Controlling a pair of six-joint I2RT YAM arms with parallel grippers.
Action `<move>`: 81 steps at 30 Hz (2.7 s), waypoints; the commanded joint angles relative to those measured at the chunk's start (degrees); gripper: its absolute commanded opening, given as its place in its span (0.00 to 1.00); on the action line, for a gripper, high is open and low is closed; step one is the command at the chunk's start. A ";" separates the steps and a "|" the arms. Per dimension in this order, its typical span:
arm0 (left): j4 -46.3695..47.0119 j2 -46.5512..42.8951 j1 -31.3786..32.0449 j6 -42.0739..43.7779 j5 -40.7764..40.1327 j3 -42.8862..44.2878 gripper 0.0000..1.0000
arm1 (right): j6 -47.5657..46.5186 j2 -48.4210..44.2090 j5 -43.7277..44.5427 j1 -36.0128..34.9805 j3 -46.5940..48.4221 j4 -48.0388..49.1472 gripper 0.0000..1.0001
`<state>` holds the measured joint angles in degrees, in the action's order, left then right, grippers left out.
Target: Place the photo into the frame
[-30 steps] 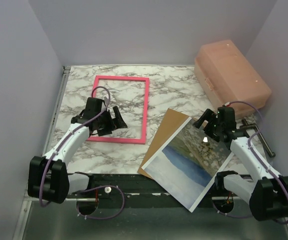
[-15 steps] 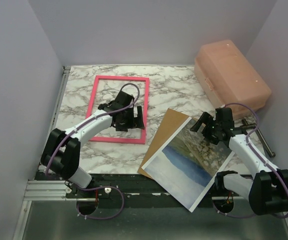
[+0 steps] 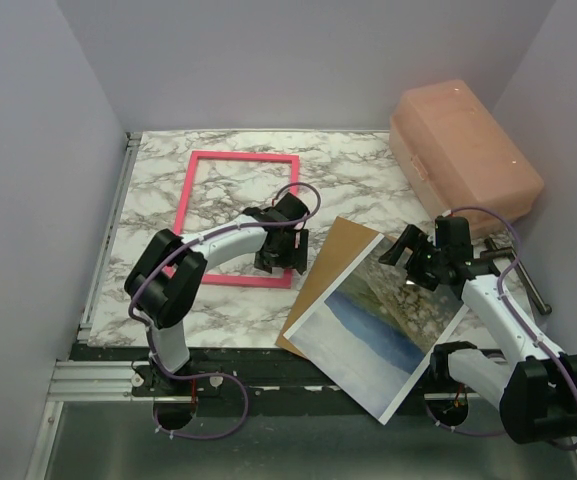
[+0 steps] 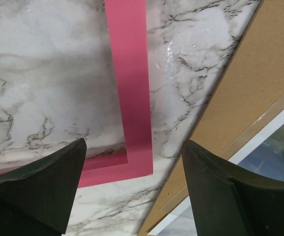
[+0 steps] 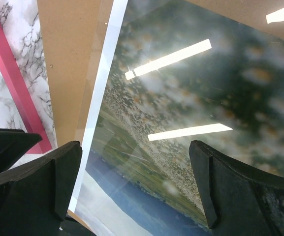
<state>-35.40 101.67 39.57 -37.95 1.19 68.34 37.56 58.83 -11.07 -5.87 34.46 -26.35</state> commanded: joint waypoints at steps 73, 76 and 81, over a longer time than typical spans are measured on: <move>-9.91 -5.54 32.19 -2.95 -8.98 1.55 0.57 | -0.18 4.01 -22.66 0.16 -1.01 1.90 1.00; -9.52 -3.86 31.83 -2.24 -8.39 3.28 0.56 | -0.62 4.13 -21.85 0.16 -0.79 0.84 1.00; -8.34 -2.61 29.81 -1.95 -6.18 2.99 0.56 | -0.99 4.19 -20.76 0.16 -0.31 -0.36 1.00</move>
<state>-44.60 97.71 70.94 -41.06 -7.44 70.96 37.82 62.70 -33.67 -5.87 33.52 -24.14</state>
